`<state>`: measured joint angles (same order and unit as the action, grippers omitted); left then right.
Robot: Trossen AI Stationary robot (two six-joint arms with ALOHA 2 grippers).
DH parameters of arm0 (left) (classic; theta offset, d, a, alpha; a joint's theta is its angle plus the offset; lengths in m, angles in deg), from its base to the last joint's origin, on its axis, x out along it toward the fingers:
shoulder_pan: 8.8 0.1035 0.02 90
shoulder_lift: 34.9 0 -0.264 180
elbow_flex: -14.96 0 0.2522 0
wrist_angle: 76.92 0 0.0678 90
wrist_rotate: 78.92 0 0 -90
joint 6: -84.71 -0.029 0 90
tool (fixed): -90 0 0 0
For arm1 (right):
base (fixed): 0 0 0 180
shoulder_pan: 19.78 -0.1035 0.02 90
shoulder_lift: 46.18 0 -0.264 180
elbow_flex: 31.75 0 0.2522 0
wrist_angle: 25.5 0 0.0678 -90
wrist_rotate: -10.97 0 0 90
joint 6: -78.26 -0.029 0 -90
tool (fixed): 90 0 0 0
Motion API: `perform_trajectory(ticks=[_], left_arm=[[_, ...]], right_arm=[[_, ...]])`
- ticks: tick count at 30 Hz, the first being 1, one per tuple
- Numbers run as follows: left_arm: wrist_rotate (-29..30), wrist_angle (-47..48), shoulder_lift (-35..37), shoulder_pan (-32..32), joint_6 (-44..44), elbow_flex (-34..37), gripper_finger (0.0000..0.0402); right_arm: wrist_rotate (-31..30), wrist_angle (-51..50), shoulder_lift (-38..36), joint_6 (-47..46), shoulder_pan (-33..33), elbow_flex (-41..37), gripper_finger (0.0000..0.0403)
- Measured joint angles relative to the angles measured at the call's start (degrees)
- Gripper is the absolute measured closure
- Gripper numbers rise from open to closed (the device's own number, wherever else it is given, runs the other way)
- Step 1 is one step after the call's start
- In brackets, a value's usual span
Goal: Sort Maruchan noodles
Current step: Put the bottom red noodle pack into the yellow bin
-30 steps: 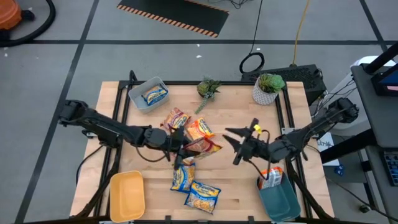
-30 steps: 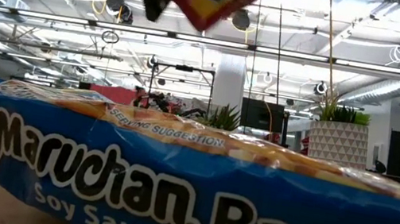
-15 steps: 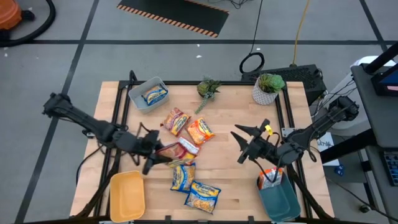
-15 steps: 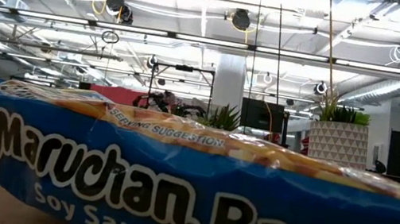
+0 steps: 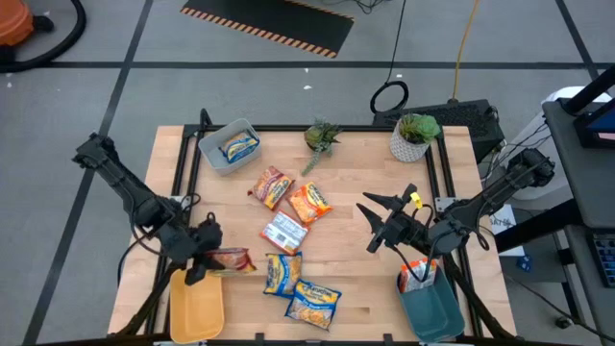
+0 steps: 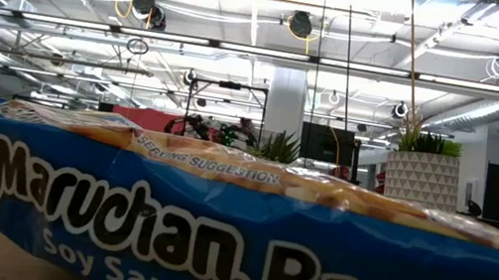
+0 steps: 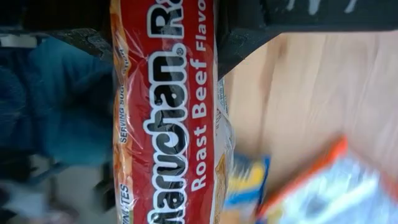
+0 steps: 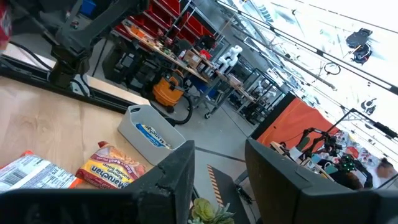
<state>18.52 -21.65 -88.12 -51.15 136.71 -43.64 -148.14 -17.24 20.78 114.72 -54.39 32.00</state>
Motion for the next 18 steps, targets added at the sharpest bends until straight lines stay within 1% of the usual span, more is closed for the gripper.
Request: perform_trajectory(ticks=[3,6,10,14,18], left_arm=[[-1.5,2.1,-0.9,-2.4,5.7,0.0,0.0256],[-3.2,1.4,-1.2,-4.9,8.3,0.0,0.0256],[-3.3,1.3,-1.2,-8.0,11.9,0.0,0.0256],[-3.1,2.4,-1.2,-11.6,13.2,0.0,0.0256],[-2.7,2.4,-1.3,-14.8,18.1,0.0,0.0256]], right_arm=[[0.1,0.0,0.0,-0.7,0.0,0.0,0.0266],[0.1,0.0,0.0,-1.6,0.0,0.0,0.0266],[0.1,0.0,0.0,-2.3,0.0,0.0,0.0266],[0.1,0.0,0.0,-2.8,0.0,0.0,0.0266],[0.1,0.0,0.0,-2.8,0.0,0.0,0.0266]])
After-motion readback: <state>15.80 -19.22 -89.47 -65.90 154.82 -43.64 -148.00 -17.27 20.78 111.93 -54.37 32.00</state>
